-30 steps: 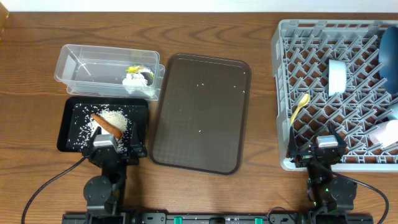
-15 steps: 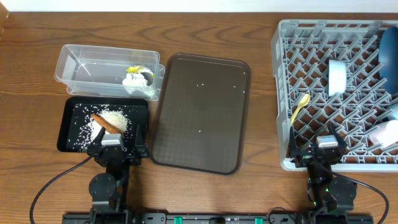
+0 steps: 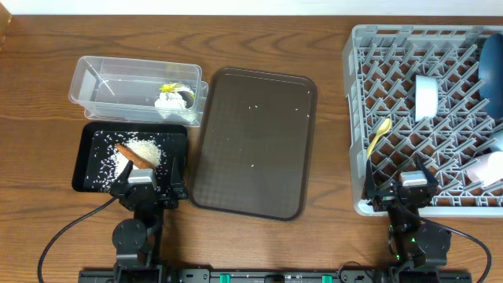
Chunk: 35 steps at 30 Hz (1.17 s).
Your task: Sort waste into correct bins and load items into the dishwasher rack
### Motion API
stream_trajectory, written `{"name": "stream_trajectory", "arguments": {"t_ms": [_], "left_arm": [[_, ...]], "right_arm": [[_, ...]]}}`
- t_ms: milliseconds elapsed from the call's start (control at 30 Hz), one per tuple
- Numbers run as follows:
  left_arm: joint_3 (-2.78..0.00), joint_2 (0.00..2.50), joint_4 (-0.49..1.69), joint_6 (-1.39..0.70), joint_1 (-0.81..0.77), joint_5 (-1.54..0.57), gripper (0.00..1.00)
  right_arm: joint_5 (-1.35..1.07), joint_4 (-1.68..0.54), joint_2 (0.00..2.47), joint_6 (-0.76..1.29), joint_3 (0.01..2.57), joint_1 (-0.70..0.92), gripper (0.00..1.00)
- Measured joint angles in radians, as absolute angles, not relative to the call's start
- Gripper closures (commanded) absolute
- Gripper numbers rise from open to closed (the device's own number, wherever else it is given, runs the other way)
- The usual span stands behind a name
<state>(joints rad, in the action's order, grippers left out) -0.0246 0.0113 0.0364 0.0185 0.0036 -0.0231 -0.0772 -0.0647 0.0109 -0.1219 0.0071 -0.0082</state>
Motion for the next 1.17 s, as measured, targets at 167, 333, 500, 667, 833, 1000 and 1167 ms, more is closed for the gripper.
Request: {"name": "stream_trajectory", "arguments": {"t_ms": [167, 333, 500, 667, 833, 1000, 1167], "left_arm": [[-0.025, 0.011, 0.036, 0.018, 0.004, -0.023, 0.01], [-0.025, 0.011, 0.036, 0.016, 0.004, -0.023, 0.01], [-0.025, 0.011, 0.036, 0.014, 0.004, -0.023, 0.01], [-0.025, 0.011, 0.036, 0.011, 0.004, -0.023, 0.01], [-0.025, 0.011, 0.036, 0.006, 0.004, -0.023, 0.01], [-0.025, 0.011, 0.036, 0.004, 0.004, -0.023, 0.01], [-0.025, 0.011, 0.036, 0.004, 0.004, -0.023, 0.01]], "right_arm": [[-0.077, -0.065, 0.011, -0.122, 0.007, -0.008, 0.01], [-0.077, -0.065, 0.011, -0.122, 0.007, -0.008, 0.01], [-0.077, -0.065, 0.011, -0.122, 0.007, -0.008, 0.01], [-0.077, -0.065, 0.011, -0.122, 0.007, -0.008, 0.01], [-0.077, -0.065, 0.011, -0.122, 0.007, -0.008, 0.01], [-0.077, -0.065, 0.011, -0.122, 0.007, -0.008, 0.01], [-0.077, -0.065, 0.011, -0.122, 0.007, -0.008, 0.01]]}}
